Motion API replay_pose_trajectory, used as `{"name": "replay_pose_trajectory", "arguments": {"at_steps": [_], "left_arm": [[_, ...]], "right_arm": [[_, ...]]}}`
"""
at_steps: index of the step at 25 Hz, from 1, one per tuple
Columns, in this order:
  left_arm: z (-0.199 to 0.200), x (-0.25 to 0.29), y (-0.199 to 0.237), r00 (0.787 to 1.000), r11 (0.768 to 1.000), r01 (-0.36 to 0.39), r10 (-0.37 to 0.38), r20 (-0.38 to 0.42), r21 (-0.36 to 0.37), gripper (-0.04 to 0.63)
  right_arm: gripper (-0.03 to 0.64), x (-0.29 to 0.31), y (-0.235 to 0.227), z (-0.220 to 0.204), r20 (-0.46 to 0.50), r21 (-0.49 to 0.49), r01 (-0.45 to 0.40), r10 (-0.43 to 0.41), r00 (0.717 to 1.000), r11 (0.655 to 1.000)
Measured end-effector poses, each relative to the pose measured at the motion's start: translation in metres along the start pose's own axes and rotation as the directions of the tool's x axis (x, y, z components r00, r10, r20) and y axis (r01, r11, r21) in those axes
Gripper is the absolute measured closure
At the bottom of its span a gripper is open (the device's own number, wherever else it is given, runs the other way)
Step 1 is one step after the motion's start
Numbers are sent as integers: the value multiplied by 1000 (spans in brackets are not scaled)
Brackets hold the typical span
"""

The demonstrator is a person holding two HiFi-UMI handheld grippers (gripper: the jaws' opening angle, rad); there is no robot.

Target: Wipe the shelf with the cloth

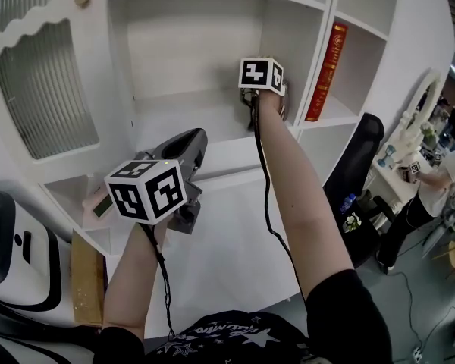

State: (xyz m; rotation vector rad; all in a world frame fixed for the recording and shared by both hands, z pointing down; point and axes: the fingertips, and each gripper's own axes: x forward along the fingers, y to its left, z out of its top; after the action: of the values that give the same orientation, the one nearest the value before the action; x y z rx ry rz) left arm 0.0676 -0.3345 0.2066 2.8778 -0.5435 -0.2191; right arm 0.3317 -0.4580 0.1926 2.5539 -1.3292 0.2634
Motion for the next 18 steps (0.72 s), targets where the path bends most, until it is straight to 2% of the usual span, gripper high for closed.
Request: {"name": "replay_pose_trajectory", "arguments": {"at_steps": [6, 13, 18], "left_arm": [[-15, -19, -3, 999, 1000, 3, -3, -34, -9, 589], [-30, -35, -16, 997, 999, 38, -40, -60, -34, 589], [-43, -46, -26, 995, 997, 60, -64, -77, -52, 589]], "right_arm": [[520, -34, -14, -11, 4, 10, 11, -11, 1000, 1000], [518, -70, -26, -26, 30, -30, 44, -43, 999, 999], [518, -93, -41, -37, 64, 33, 28, -30, 998, 999]]}}
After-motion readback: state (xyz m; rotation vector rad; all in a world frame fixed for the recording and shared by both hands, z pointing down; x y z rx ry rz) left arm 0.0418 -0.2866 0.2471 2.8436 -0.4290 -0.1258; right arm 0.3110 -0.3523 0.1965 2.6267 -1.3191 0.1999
